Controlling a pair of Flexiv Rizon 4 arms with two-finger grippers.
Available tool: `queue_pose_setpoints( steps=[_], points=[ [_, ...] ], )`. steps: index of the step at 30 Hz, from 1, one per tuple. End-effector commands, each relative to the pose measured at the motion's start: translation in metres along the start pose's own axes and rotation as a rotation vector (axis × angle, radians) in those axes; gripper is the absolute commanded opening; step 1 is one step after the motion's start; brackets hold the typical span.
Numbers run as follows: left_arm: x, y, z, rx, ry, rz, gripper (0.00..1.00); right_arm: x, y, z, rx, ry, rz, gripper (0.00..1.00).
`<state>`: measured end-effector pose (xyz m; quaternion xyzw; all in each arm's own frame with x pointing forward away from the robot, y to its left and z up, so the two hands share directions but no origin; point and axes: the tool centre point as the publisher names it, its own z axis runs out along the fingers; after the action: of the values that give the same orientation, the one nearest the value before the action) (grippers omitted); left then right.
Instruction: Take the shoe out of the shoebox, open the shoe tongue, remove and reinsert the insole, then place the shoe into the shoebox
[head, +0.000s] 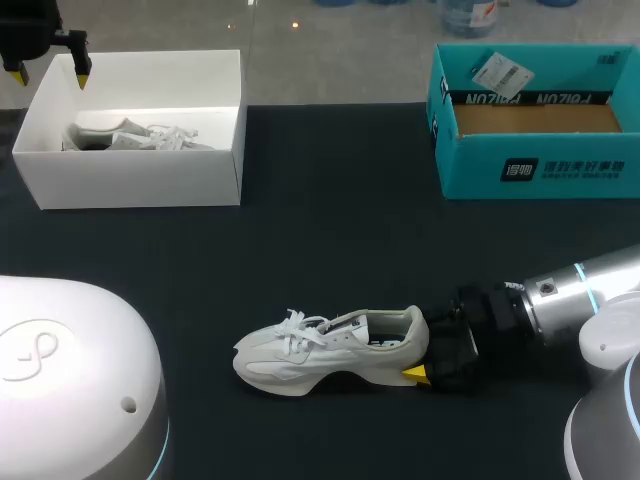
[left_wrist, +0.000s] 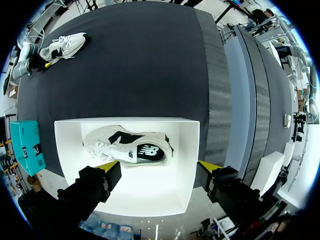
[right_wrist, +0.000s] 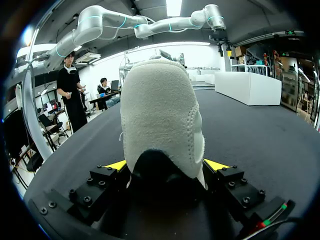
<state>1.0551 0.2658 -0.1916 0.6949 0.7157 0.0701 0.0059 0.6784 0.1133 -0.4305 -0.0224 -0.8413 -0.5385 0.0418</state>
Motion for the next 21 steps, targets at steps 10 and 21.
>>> queue_pose_setpoints(
  steps=[10, 21],
  points=[
    [0.0003, -0.0014, -0.0004, -0.003, 0.002, 0.001, 1.0, 0.0055, -0.0026, 0.0021, -0.033, -0.041, 0.008, 0.0],
    [0.0003, -0.0014, -0.0004, -0.003, 0.002, 0.001, 1.0, 0.0055, -0.0026, 0.0021, -0.033, -0.041, 0.008, 0.0]
  ],
)
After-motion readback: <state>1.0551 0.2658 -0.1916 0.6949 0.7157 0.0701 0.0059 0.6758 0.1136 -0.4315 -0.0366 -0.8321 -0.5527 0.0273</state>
